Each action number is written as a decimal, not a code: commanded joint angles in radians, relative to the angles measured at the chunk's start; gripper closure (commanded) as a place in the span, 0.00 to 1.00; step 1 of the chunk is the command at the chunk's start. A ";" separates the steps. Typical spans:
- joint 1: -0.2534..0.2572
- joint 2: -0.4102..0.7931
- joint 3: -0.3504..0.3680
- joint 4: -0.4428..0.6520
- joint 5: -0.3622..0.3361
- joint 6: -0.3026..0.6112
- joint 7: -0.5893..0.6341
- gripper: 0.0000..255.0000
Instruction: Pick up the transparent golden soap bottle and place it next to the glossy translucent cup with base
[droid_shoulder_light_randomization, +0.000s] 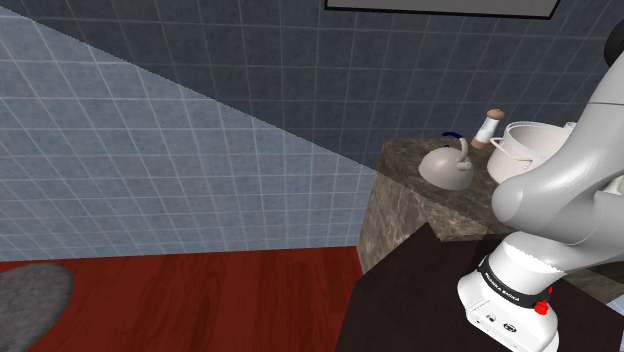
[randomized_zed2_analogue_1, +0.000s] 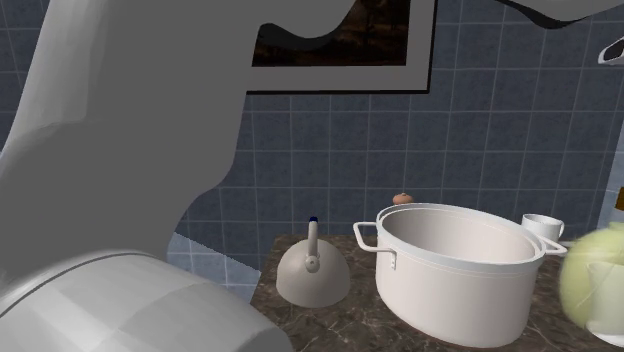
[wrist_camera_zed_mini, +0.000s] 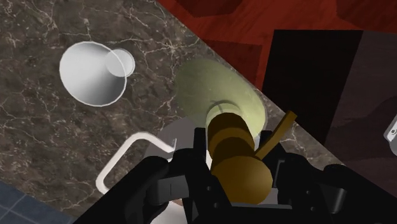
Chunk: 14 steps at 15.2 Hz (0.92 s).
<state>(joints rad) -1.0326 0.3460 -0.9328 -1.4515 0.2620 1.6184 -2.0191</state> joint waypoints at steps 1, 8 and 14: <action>0.010 -0.006 -0.001 -0.034 -0.004 0.030 0.001 1.00; 0.027 -0.007 0.003 -0.131 -0.001 0.124 -0.004 1.00; 0.032 0.004 0.010 -0.202 0.011 0.200 -0.013 1.00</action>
<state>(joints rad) -1.0024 0.3489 -0.9243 -1.6409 0.2714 1.8048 -2.0315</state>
